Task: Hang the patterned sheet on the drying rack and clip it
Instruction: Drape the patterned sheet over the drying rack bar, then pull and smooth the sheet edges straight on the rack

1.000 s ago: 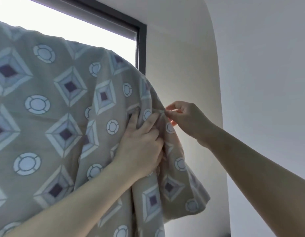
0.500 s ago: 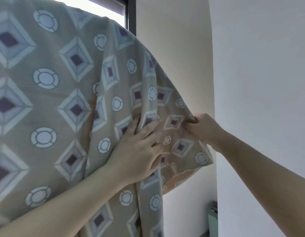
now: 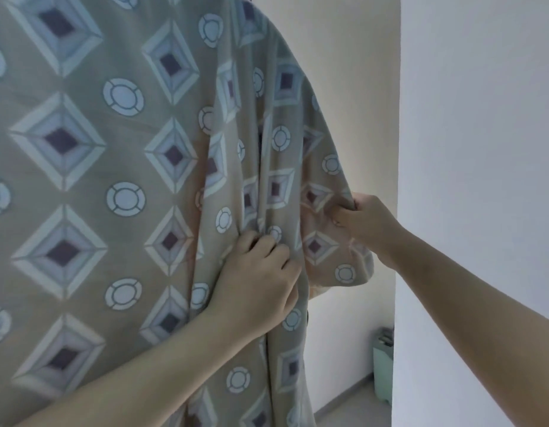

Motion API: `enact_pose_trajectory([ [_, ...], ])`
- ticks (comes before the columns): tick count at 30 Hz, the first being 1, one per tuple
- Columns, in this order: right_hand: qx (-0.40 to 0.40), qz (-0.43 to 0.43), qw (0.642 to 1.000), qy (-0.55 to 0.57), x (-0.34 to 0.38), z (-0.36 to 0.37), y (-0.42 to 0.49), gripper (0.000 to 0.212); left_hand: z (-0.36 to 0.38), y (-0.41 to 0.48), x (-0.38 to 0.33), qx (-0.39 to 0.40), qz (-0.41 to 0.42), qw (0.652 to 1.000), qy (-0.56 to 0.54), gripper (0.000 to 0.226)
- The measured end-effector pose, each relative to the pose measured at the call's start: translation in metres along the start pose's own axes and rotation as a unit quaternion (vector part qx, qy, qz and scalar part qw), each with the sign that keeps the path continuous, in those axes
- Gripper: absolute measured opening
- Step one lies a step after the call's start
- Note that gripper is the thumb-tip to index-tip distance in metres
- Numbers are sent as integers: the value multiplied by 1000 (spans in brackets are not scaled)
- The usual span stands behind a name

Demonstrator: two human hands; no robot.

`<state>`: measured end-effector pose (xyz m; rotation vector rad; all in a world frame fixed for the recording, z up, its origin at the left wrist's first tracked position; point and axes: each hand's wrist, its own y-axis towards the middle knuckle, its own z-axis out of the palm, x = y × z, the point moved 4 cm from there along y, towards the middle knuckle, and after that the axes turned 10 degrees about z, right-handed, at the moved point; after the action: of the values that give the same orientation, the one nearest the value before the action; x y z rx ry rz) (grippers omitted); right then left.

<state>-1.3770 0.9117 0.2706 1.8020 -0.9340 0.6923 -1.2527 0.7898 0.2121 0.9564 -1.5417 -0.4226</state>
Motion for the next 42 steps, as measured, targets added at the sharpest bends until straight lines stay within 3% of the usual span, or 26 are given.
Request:
enact_pose_trajectory([
  [4,17,1,1000,16,-14,2,-16,30,7,-11,-17,7,5,1000,-17,10],
  [11,65,38,996,55,-68,15,-23,56,21,-37,-59,27,-64,997,-43,5],
  [18,137,50,989,34,-119,27,-9,47,50,-26,-109,96,-103,990,15,8],
  [23,191,73,978,37,-155,29,-13,33,86,-35,-151,164,-128,978,-8,14],
  [29,221,157,962,37,-224,37,-28,34,120,-44,-182,236,-208,948,-39,21],
  [35,227,311,922,34,-309,66,-62,29,155,-78,-208,241,-325,891,-208,12],
  [39,235,371,898,37,-340,81,-82,24,189,-114,-228,352,-391,789,-317,21],
  [42,229,398,887,44,-354,89,-84,26,211,-127,-234,363,-440,736,-364,22],
])
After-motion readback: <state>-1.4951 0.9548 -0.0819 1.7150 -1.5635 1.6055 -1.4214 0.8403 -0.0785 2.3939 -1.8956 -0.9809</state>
